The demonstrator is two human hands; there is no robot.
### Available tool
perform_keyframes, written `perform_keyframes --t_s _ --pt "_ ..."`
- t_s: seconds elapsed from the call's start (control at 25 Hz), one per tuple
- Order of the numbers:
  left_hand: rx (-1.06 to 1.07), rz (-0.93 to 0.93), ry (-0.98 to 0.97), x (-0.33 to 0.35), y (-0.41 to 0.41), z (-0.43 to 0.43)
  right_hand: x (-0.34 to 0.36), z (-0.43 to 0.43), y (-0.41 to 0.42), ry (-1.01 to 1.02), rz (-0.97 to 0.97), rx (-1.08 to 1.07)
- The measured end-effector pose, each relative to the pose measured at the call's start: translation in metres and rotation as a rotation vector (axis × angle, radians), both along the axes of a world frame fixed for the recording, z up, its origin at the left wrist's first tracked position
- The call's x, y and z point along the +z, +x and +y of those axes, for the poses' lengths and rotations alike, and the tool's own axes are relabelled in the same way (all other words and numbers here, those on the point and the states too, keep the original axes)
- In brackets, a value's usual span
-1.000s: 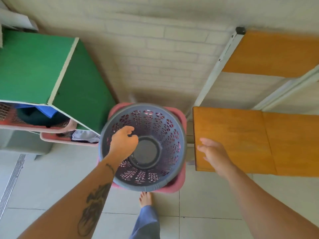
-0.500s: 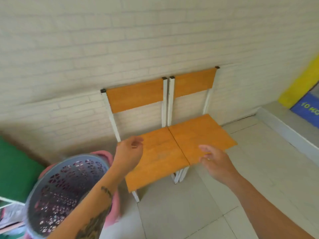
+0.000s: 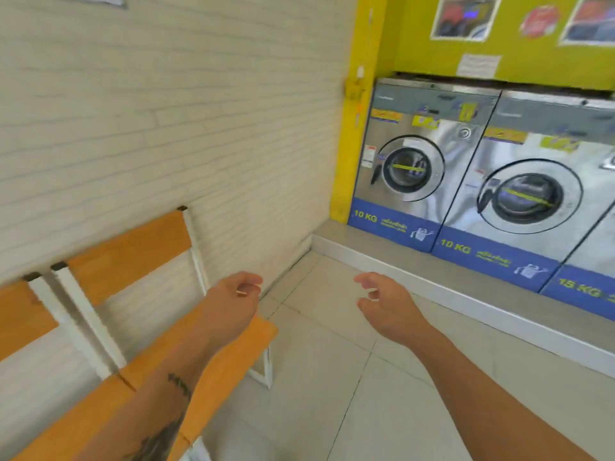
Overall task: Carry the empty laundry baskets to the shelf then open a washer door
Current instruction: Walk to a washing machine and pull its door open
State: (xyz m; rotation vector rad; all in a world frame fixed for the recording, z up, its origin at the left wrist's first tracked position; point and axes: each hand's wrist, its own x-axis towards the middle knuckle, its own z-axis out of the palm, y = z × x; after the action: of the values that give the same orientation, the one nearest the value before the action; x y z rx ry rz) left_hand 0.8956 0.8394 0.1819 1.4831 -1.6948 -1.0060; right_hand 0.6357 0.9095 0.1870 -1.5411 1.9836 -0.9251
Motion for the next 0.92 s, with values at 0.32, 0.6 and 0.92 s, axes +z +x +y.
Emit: perform_keyframes --t_s 0.32,0.6,0.92 --pt "-0.301 0.015 -0.137 0.031 -0.197 -0.194 0.043 -0.108 -0.166 -0.054 0.072 -0.362" --pt "-0.591 0.014 -0.268 0.064 -0.383 -0.299 0.048 -0.17 -0.303 -0.095 0.033 -0.601" --pt "-0.734 -0.051 -0.241 0.05 -0.617 -0.368 0.029 -0.237 -0.525 -0.075 0.026 -0.663"
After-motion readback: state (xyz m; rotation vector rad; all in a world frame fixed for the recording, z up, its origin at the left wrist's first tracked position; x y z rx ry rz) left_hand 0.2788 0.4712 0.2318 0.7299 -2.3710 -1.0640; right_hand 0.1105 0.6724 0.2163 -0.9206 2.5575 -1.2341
